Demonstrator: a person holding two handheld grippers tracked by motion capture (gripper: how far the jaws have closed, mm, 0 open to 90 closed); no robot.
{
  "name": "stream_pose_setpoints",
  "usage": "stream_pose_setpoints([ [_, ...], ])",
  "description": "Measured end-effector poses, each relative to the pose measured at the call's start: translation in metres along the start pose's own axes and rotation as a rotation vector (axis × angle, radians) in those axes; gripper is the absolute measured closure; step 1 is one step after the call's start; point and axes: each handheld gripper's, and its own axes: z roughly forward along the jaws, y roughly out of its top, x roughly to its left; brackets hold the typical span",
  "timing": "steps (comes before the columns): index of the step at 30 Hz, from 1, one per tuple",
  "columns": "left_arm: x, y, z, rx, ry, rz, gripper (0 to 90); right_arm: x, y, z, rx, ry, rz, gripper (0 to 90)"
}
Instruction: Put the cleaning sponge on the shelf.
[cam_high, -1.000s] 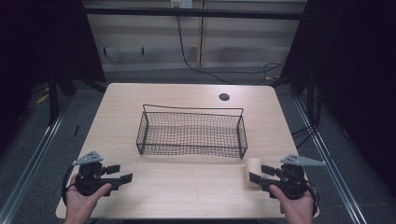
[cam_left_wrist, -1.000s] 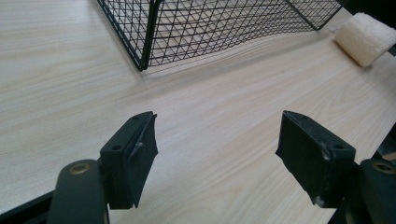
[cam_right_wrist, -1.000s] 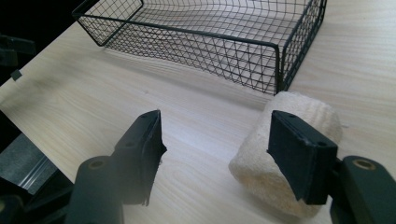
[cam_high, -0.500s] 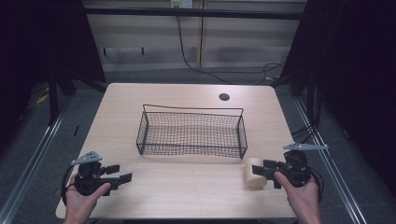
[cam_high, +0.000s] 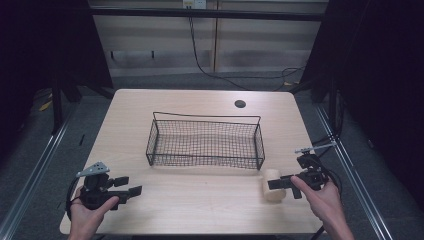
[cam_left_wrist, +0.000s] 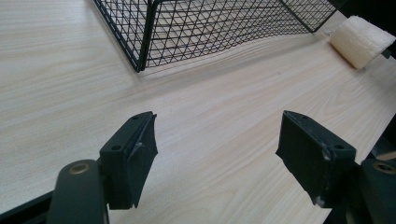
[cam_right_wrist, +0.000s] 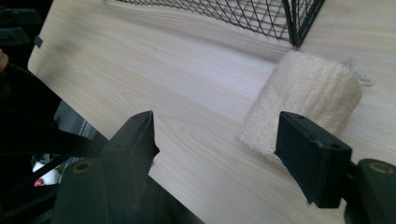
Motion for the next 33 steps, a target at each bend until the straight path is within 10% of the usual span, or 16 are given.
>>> stream_pose_setpoints([
  [33, -0.001, 0.000, 0.001, 0.011, -0.009, 0.009, 27.7, -0.016, 0.037, 0.027, 0.247, -0.252, 0.155, 25.9],
])
